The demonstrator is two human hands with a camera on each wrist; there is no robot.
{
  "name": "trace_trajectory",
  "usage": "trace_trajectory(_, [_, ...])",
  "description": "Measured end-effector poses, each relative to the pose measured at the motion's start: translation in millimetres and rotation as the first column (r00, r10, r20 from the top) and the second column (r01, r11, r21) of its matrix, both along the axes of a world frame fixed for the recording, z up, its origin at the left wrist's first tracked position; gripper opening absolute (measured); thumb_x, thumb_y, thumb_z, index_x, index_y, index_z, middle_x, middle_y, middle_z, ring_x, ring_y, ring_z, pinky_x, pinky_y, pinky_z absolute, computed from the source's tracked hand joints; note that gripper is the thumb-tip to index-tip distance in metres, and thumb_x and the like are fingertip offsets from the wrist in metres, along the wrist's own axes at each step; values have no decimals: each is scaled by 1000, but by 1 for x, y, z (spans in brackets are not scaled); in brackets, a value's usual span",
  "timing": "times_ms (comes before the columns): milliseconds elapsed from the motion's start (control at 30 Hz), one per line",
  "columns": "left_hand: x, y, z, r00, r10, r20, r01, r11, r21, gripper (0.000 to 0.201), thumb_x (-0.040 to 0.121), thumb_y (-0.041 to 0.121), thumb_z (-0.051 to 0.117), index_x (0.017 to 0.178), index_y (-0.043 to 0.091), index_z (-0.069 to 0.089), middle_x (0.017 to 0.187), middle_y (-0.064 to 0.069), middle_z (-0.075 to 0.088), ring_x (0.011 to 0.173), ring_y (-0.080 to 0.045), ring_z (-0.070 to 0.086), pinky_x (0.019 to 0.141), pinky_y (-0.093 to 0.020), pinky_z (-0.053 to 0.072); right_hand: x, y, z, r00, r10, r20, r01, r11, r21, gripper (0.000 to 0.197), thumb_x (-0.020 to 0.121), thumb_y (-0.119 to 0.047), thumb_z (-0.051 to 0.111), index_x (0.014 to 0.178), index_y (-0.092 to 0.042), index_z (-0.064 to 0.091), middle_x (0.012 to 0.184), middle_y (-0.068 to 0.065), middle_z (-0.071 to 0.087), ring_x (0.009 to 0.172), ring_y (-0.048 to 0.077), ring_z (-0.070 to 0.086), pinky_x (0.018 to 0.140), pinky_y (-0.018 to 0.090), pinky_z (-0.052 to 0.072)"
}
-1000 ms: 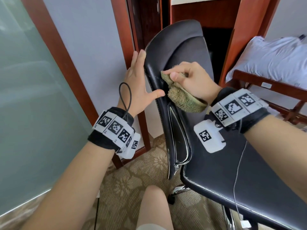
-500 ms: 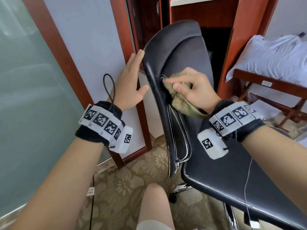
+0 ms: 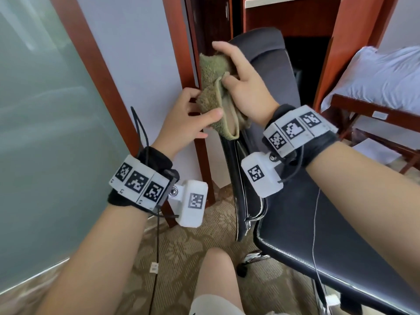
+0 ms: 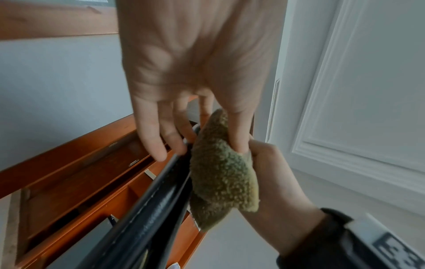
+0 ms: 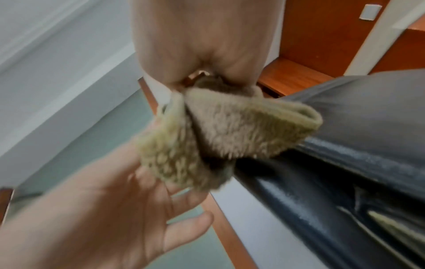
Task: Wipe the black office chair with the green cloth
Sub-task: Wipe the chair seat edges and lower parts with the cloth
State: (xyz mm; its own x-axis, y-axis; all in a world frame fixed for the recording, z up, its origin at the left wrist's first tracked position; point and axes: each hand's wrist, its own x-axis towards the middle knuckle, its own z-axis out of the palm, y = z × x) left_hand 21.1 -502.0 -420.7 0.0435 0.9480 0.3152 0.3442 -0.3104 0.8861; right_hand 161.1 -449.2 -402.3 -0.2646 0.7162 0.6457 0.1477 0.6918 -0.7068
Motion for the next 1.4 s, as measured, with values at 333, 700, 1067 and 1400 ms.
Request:
trace_trajectory(333, [1,-12,12,980,163,115,-189,942,278,41,66,41,69,80,27,34,76,-4,49,69,-20,49,64,-45,48,24,-19,3,921,332,-206,-388,835,-390,47,94,-7,49,138,-19,35,112,-1,58,92,7,64,77,28,53])
trace_trajectory(700, [13,-2,20,960,273,65,-276,960,41,50,94,56,35,113,10,33,99,2,53,86,-9,60,70,-35,56,18,-28,0,962,103,252,-81,992,-94,87,71,-3,78,142,-7,27,115,-3,51,106,1,51,100,18,40])
trace_trajectory(1067, [-4,1,0,986,155,64,-157,987,17,10,87,33,64,83,26,58,95,6,61,81,6,60,71,-10,45,28,-5,2,978,78,191,-79,997,0,56,69,-11,78,119,-17,53,105,-2,52,97,8,52,88,9,39])
trace_trajectory(1400, [27,1,-36,815,545,-198,-337,723,604,31,85,17,45,108,3,59,116,-17,55,105,-32,54,89,-33,40,30,5,0,936,45,349,-51,999,10,67,79,0,68,139,-16,41,103,-5,46,111,14,43,98,17,30])
